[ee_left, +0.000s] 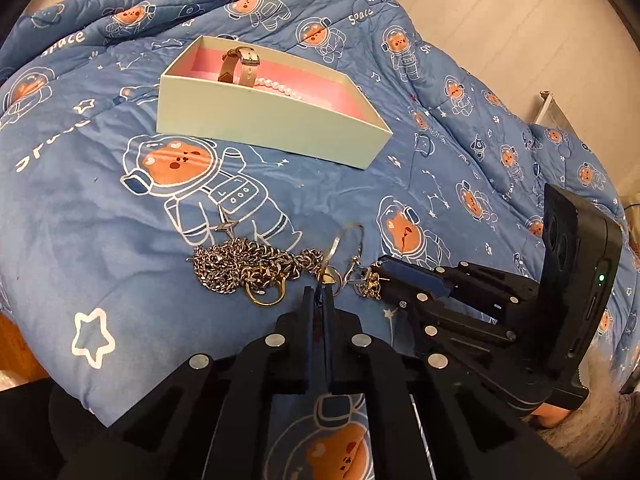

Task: Organize jewelry
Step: 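Grasp the gold bangle with the left tool while the right tool grasps a gold charm, then carry the bangle and charm into the pink box and open both tools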

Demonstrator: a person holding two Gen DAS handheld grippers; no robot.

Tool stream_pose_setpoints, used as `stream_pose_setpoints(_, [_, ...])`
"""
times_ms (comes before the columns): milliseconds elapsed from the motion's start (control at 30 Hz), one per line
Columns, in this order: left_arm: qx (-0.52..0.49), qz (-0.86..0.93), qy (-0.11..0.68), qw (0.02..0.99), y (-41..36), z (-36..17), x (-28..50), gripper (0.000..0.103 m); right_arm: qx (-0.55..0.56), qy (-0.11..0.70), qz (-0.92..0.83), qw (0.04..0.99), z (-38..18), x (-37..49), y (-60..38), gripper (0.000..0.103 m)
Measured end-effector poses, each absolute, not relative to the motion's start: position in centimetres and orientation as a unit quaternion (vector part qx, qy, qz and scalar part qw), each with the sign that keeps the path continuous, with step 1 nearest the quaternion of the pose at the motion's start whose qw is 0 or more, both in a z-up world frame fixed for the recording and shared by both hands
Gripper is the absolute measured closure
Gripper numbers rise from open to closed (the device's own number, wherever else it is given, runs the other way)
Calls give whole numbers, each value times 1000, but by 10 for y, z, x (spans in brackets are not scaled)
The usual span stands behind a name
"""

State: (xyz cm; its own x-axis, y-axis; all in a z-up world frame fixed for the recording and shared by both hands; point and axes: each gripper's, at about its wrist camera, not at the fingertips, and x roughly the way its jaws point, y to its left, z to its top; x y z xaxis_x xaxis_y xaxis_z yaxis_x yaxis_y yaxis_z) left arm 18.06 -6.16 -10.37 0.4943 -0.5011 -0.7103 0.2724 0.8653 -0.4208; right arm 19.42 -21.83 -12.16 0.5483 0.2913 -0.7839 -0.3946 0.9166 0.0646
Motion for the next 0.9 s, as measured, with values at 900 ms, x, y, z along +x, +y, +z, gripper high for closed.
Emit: stream_pose_setpoints(900, [-97,-266,382,880,-59,-49,155,100,-19,397,225,890,-74,174,-238,89])
